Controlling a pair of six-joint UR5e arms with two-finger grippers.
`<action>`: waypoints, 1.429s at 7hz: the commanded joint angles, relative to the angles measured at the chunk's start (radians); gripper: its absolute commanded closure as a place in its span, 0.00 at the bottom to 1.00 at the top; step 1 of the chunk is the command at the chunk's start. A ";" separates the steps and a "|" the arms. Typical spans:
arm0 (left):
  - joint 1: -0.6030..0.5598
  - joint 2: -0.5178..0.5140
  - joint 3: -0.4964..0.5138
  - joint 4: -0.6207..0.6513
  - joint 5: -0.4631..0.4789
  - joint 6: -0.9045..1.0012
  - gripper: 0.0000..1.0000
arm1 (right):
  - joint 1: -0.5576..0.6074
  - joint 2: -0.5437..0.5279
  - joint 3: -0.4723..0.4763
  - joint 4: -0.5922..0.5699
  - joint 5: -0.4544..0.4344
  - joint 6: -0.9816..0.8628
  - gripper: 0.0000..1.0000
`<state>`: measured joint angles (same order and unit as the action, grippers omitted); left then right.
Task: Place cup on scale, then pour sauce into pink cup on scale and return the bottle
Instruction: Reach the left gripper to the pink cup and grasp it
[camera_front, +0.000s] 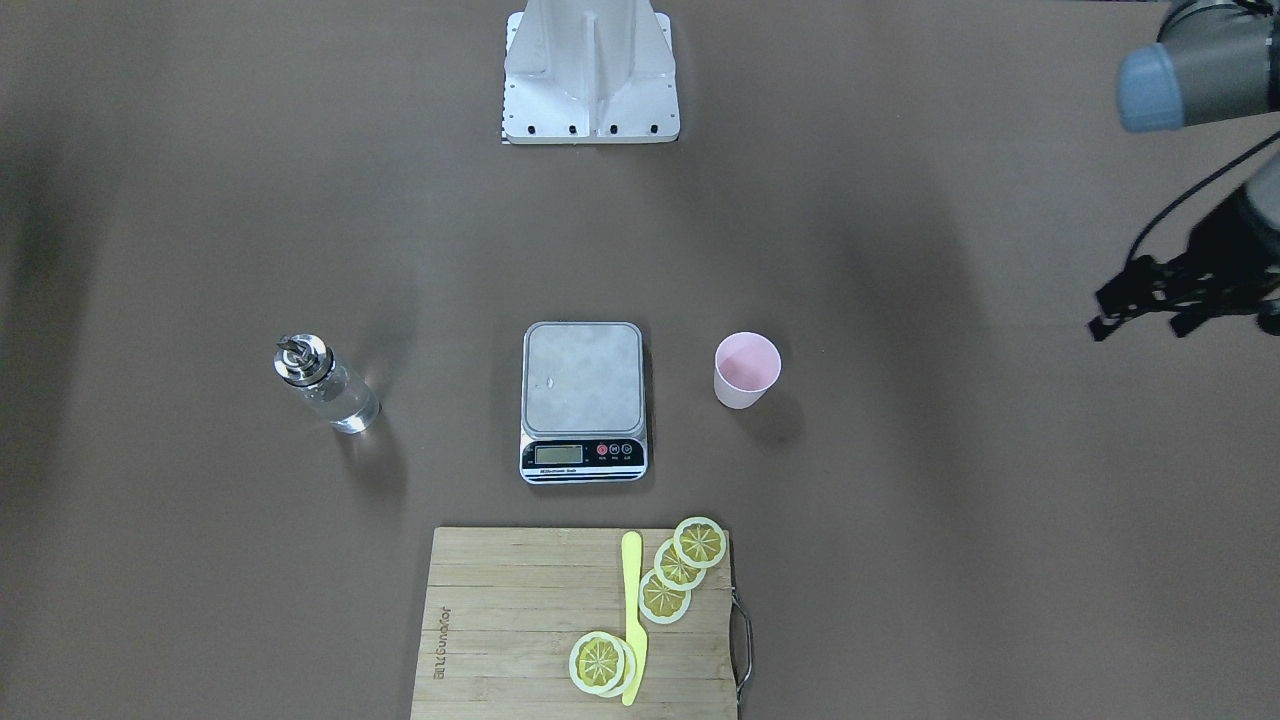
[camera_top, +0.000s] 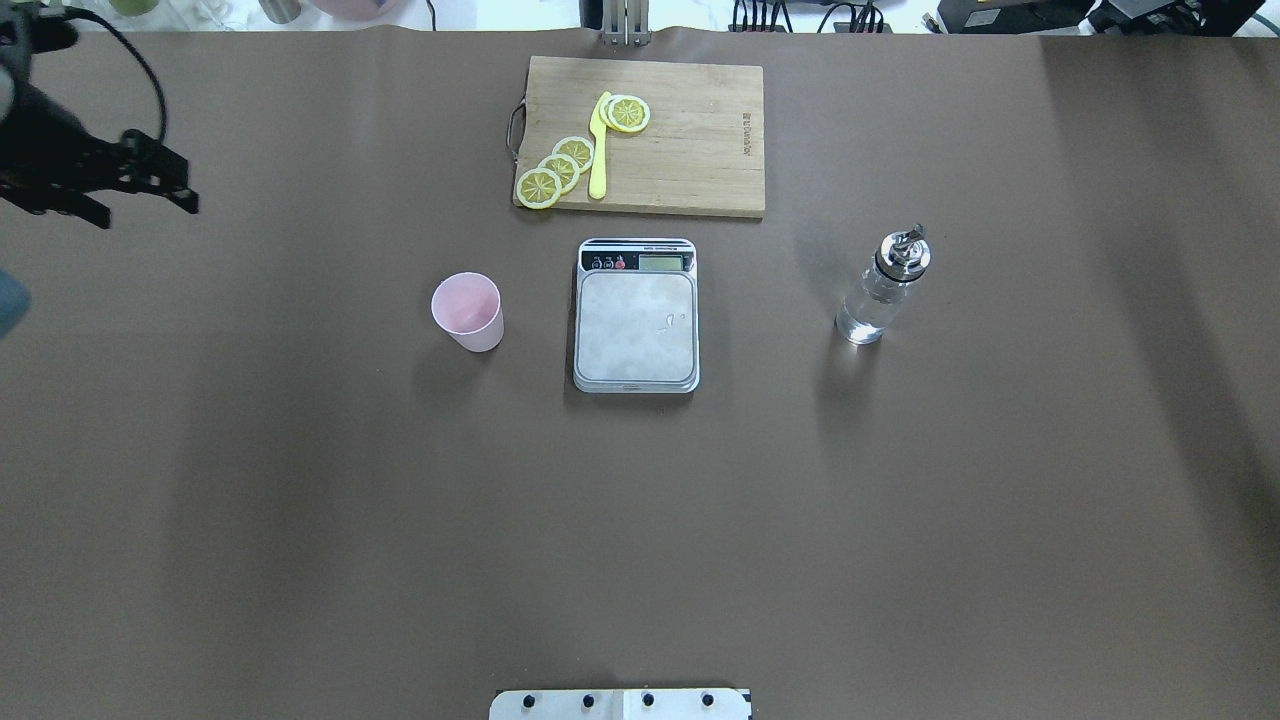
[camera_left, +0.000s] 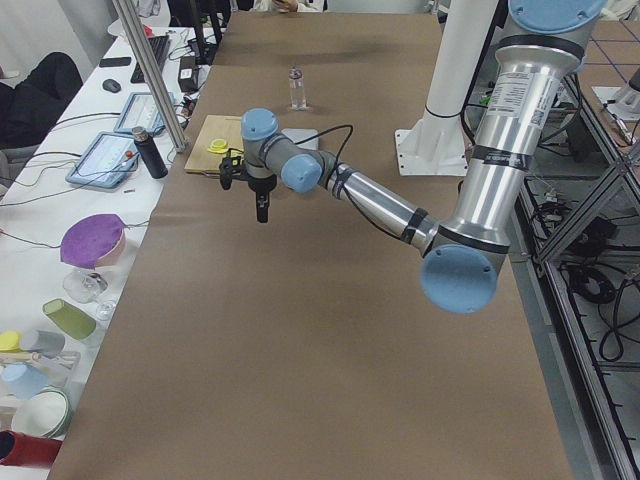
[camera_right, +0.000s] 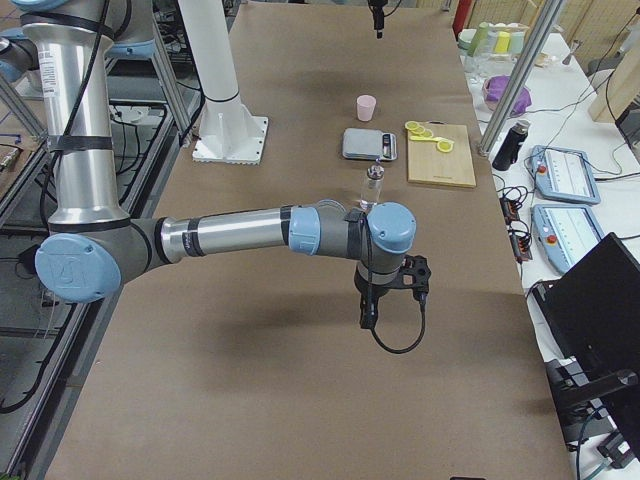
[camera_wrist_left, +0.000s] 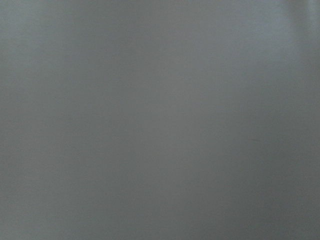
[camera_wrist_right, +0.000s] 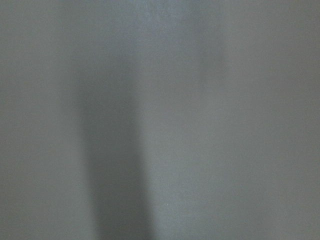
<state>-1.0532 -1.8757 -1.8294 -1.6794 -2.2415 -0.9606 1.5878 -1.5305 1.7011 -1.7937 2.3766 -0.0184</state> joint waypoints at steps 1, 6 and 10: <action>0.215 -0.147 0.016 0.064 0.151 -0.240 0.02 | 0.000 -0.010 -0.001 0.005 0.019 0.000 0.00; 0.295 -0.255 0.160 0.023 0.183 -0.302 0.02 | -0.002 -0.008 0.006 0.007 0.023 0.000 0.00; 0.332 -0.255 0.234 -0.063 0.191 -0.303 0.22 | -0.002 -0.008 0.008 0.007 0.024 0.000 0.00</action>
<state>-0.7292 -2.1306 -1.6097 -1.7261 -2.0549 -1.2628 1.5862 -1.5386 1.7085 -1.7878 2.4005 -0.0184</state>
